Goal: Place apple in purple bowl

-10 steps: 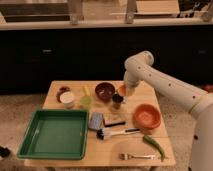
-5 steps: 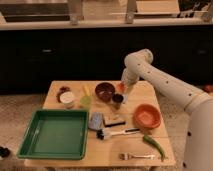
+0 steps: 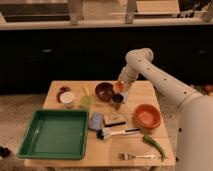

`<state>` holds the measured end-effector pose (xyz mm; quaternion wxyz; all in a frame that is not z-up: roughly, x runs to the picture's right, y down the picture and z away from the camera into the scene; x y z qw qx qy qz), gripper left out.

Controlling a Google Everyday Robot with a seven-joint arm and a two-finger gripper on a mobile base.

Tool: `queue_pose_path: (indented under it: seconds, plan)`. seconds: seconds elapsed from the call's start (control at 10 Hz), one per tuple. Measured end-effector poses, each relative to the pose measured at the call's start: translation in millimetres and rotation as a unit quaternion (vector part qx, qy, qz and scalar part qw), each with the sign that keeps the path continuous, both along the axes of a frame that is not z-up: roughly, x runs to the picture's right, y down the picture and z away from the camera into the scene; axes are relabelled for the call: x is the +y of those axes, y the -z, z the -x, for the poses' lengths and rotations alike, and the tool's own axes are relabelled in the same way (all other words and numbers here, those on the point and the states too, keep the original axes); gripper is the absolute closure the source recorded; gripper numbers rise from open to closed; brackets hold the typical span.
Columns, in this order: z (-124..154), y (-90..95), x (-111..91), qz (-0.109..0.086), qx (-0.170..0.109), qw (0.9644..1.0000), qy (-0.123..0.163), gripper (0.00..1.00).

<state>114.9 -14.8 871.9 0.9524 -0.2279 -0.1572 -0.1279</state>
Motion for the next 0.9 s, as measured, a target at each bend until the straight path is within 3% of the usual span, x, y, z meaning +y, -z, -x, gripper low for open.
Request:
queue_pose_path:
  seconds: [0.5, 0.9]
  plan:
    - [19, -17.0, -7, -0.001, -0.052, 0.9986, 0.002, 0.99]
    - [35, -25.0, 0, 0.004, -0.092, 0.9957, -0.011, 0.99]
